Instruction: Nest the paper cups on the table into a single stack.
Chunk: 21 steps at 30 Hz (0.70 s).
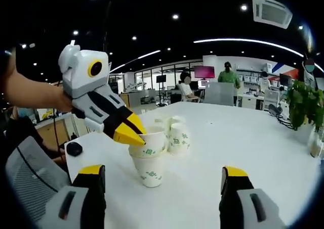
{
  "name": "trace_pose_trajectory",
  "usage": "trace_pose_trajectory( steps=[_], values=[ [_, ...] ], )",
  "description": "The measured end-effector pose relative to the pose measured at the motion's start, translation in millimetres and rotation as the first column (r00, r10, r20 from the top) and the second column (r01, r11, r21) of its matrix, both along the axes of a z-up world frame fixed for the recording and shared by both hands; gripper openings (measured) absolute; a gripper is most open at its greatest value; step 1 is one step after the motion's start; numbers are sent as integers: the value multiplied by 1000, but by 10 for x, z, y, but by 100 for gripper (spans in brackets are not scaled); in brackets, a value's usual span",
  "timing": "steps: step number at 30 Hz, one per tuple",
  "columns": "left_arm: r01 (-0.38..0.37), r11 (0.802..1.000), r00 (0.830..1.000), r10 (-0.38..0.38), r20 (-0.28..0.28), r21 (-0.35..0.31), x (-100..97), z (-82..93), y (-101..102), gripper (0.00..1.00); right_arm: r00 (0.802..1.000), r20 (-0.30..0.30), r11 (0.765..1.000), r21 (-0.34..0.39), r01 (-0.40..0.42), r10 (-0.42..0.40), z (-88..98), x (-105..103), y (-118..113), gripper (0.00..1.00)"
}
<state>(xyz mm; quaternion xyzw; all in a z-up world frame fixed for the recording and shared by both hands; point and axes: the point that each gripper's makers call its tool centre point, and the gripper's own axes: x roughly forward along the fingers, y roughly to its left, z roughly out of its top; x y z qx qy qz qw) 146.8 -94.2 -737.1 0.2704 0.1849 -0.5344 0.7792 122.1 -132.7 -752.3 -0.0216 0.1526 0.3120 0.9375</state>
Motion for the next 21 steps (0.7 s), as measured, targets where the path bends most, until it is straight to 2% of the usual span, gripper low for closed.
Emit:
trace_pose_trajectory(
  steps=[10, 17, 21],
  values=[
    [0, 1000, 999, 1, -36, 13, -17, -74, -42, 10, 1000, -6, 1000, 2, 16, -16, -12, 15, -35, 95],
    [-22, 1000, 998, 21, -62, -15, -51, -34, -19, 15, 1000, -11, 1000, 2, 25, -25, -27, 18, -54, 94],
    [-40, 998, 996, 36, -76, -54, -64, 47, -1, 17, 999, -15, 1000, 3, 29, -29, -31, 17, -61, 94]
  ],
)
